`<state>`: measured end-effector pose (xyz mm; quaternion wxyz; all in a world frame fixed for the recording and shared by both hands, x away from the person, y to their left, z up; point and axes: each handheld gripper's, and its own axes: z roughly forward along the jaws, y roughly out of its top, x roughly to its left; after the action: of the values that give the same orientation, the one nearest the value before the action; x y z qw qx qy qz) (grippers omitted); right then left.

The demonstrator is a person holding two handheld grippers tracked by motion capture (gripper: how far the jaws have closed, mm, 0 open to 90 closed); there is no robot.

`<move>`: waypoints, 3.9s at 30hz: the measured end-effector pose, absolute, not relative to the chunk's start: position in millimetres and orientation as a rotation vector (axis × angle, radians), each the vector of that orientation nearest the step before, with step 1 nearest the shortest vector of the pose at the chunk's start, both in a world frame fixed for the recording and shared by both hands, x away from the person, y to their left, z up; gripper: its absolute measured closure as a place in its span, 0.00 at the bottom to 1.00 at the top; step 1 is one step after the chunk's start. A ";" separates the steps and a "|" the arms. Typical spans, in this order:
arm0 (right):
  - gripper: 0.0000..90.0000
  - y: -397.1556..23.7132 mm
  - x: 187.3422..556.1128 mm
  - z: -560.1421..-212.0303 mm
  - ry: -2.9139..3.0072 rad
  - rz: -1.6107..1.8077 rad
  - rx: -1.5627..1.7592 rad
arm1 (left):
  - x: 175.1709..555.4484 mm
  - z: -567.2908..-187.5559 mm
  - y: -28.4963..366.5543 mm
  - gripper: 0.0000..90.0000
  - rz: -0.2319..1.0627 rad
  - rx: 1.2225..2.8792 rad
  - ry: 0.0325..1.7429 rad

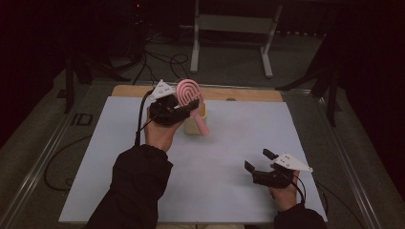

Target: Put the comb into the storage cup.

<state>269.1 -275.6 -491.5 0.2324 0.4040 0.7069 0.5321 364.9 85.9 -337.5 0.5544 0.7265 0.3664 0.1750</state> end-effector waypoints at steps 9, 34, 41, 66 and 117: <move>0.10 -274.5 269.4 -492.5 1.950 1.467 1.109 | 368.7 -328.7 86.4 0.71 0.440 1.725 0.860; 0.10 -273.8 269.8 -493.6 1.961 1.472 1.111 | 380.6 -304.1 90.2 0.71 0.504 1.737 0.843; 0.10 -273.2 269.6 -493.8 1.960 1.474 1.116 | 385.9 -302.7 97.1 0.71 0.516 1.736 0.870; 0.10 -272.8 270.2 -495.1 1.978 1.466 1.110 | 398.1 -297.6 101.4 0.71 0.581 1.719 0.911; 0.10 -273.2 270.6 -495.7 1.980 1.467 1.111 | 417.9 -319.7 81.2 0.71 0.657 1.709 0.978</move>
<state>270.6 -273.2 -495.7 0.2177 0.4012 0.7149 0.5297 417.9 81.2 -319.7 0.5081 0.7091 0.4058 0.2728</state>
